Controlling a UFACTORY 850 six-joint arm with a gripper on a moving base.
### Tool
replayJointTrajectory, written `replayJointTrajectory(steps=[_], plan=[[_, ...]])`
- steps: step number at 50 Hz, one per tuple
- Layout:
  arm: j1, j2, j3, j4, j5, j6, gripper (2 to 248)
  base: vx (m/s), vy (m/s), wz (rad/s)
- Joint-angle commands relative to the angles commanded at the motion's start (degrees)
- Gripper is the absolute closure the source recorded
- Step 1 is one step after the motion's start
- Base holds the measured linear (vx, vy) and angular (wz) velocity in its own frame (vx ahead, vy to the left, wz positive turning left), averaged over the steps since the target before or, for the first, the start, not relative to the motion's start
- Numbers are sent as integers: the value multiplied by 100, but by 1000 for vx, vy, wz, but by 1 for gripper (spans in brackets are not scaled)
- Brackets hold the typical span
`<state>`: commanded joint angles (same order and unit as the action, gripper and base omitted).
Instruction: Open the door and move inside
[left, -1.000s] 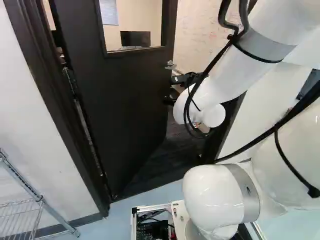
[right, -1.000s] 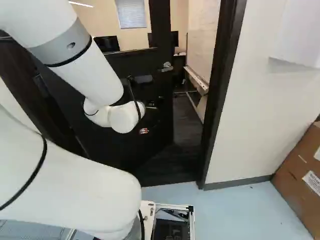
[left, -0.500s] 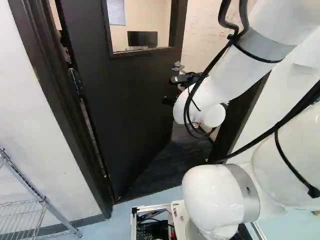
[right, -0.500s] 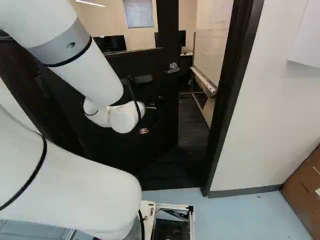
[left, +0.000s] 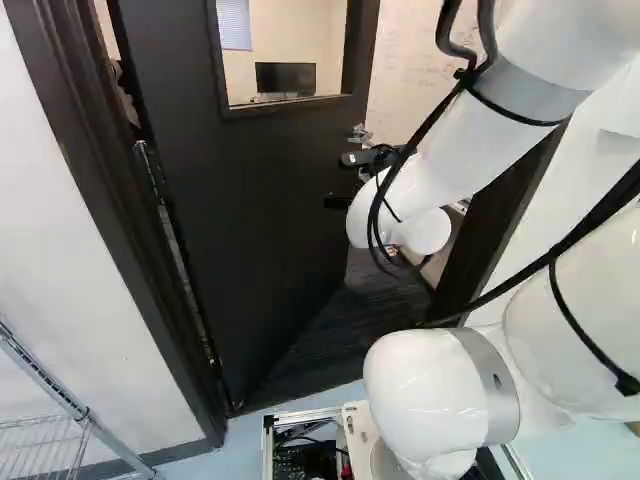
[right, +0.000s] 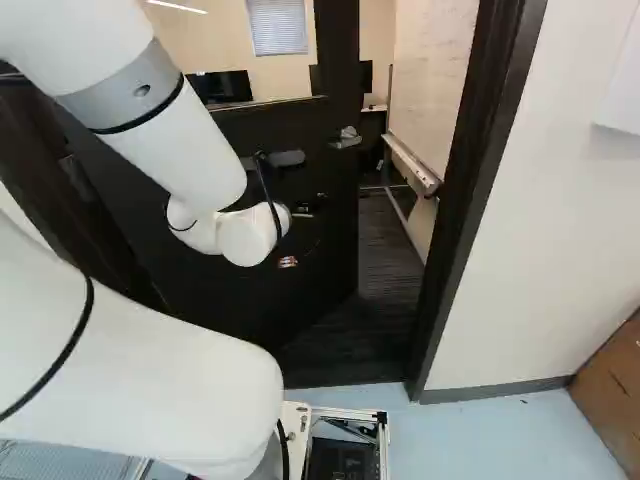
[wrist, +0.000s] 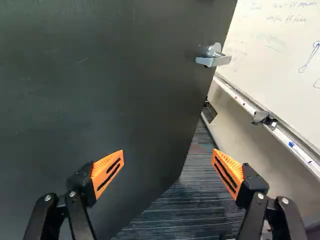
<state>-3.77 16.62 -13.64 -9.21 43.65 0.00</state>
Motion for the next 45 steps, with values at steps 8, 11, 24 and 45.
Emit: replayJointTrajectory(steps=[8, 11, 24, 45], plan=[[0, 0, 0, 0, 0, 0, 3, 58, 34, -9], [0, 0, 0, 0, 0, 0, 3, 59, 36, -8], [0, 0, 0, 0, 0, 0, 3, 55, 34, -9], [0, 0, 0, 0, 0, 0, 3, 56, 36, -8]])
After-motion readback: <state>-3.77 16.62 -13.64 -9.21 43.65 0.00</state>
